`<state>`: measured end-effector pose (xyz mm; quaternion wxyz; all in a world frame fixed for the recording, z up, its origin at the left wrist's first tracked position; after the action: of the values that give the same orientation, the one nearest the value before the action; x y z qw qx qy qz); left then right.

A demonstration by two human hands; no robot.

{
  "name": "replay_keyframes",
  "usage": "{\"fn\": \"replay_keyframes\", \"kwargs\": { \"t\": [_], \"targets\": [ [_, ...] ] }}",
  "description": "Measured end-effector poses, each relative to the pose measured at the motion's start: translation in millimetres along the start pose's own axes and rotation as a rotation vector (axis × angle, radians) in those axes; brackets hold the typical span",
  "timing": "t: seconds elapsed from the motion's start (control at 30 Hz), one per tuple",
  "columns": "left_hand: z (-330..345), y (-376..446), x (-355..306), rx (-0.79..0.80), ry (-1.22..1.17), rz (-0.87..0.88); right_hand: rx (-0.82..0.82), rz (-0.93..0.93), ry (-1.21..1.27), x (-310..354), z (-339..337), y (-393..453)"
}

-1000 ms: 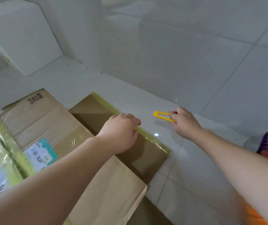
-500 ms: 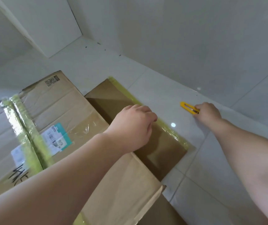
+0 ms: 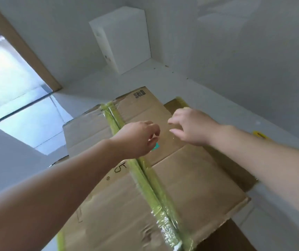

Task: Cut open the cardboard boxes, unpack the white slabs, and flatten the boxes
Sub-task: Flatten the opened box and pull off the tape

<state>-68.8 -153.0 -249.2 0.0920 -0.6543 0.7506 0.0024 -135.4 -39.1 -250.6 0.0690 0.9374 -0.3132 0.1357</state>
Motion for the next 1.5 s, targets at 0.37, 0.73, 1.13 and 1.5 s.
{"fn": "replay_keyframes", "kwargs": {
  "t": [0.37,0.73,1.13,1.5],
  "targets": [
    [42.5,-53.1,29.0,0.27,0.066,0.15,0.232,0.046,0.042,94.8,68.7,-5.3],
    [-26.7,-56.3,28.7,0.17,0.142,-0.016,0.166,0.039,0.246,113.1,47.3,7.7],
    [-24.6,-164.1,119.6,0.755,0.339,-0.548,0.212,-0.202,0.177,173.3,64.0,28.9],
    [76.9,-173.9,134.2,0.939,0.326,-0.399,0.278,-0.119,-0.246,131.9,96.9,17.1]
  ]
}}
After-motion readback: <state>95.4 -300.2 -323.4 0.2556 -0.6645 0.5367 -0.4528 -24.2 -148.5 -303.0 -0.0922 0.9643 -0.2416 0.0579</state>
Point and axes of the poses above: each hand's wrist, its own y-axis towards the middle knuckle, its own z-axis out of the palm, x = y × z, the point moved 7 cm from there along y, towards the middle knuckle, and after that the axes turned 3 degrees about -z, right-handed, at the moved point
